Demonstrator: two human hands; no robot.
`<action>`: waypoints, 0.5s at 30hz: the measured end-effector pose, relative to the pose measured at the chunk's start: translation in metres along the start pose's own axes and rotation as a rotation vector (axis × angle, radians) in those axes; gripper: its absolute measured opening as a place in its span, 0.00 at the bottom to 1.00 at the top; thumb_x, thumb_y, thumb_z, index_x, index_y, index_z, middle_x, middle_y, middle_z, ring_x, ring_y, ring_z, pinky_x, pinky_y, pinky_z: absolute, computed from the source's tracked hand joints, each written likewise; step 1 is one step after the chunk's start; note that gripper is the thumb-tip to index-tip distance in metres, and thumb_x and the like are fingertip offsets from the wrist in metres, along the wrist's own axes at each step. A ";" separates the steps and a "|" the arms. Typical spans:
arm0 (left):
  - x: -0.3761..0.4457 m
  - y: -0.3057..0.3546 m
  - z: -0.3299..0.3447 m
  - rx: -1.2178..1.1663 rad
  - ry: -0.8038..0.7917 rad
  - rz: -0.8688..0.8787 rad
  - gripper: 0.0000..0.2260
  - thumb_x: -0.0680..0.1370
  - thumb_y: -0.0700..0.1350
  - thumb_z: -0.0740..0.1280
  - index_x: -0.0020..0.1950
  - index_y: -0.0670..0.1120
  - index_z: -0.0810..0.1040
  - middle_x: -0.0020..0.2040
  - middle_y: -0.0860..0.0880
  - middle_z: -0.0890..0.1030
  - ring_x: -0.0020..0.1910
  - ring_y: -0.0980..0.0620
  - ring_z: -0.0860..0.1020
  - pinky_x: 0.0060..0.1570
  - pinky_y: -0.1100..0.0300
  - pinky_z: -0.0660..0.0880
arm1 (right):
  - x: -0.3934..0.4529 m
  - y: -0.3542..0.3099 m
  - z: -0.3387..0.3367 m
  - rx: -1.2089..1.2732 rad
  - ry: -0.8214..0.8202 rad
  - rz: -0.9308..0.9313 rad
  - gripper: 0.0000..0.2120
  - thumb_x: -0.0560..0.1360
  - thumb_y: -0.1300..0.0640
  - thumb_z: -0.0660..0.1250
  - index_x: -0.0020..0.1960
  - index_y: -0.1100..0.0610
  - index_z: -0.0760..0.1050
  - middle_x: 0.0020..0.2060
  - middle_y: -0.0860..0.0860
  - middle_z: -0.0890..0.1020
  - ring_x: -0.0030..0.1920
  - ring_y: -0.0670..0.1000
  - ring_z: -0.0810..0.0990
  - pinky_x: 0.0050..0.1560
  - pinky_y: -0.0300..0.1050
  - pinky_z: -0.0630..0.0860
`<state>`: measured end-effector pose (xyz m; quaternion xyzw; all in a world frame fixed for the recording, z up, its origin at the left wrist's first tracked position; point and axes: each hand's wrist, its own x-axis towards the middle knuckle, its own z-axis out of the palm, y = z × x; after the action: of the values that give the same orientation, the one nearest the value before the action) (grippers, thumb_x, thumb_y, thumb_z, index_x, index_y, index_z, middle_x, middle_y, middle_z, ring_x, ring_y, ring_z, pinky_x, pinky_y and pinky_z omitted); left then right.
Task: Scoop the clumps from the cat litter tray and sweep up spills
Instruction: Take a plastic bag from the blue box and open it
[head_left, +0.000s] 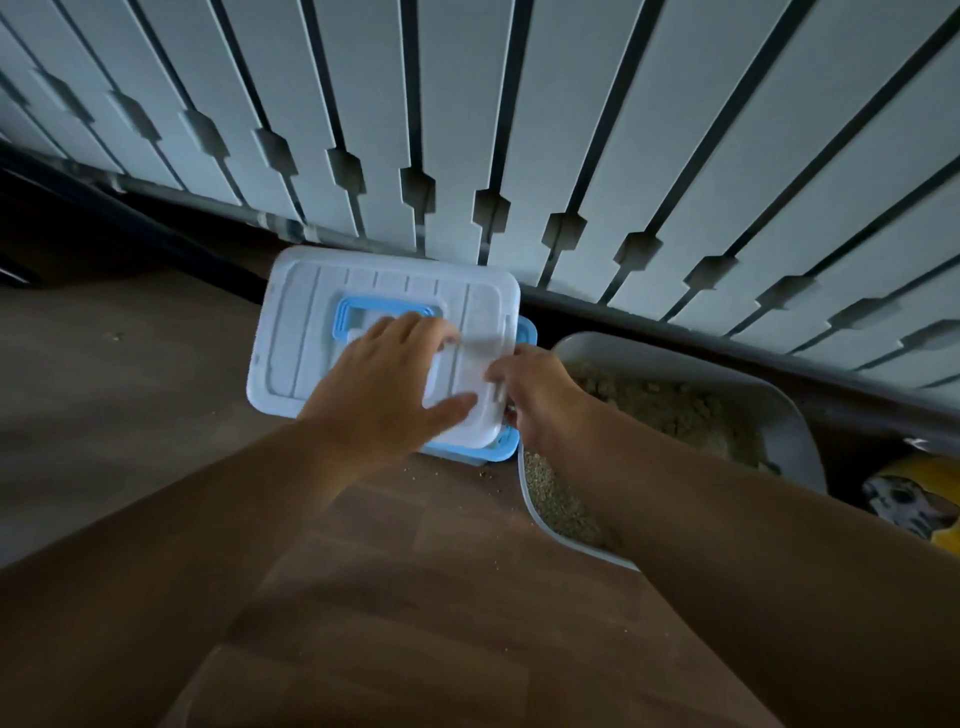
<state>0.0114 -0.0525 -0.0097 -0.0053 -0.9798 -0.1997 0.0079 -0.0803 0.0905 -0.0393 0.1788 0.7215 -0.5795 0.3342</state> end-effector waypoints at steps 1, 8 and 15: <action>0.002 0.001 -0.004 -0.023 0.082 -0.021 0.26 0.75 0.60 0.64 0.69 0.49 0.68 0.63 0.51 0.74 0.62 0.51 0.71 0.61 0.52 0.73 | -0.001 0.002 0.003 -0.001 -0.023 0.007 0.16 0.72 0.70 0.63 0.56 0.57 0.77 0.53 0.60 0.83 0.55 0.62 0.81 0.56 0.59 0.80; 0.016 -0.011 -0.014 0.211 0.095 -0.085 0.34 0.75 0.46 0.66 0.80 0.47 0.58 0.75 0.46 0.67 0.77 0.44 0.61 0.76 0.40 0.55 | -0.003 0.025 0.022 -0.087 -0.237 -0.002 0.25 0.60 0.73 0.62 0.55 0.58 0.80 0.53 0.64 0.81 0.55 0.64 0.79 0.61 0.56 0.76; 0.010 -0.015 -0.018 0.180 -0.090 -0.180 0.07 0.76 0.39 0.61 0.52 0.48 0.68 0.53 0.45 0.78 0.55 0.41 0.76 0.46 0.50 0.69 | -0.013 0.020 0.012 -0.244 -0.470 0.021 0.14 0.72 0.72 0.60 0.46 0.56 0.78 0.33 0.48 0.81 0.38 0.50 0.77 0.45 0.44 0.75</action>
<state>0.0010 -0.0732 0.0010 0.0746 -0.9897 -0.1102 -0.0536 -0.0547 0.0862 -0.0456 0.0052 0.6867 -0.5103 0.5177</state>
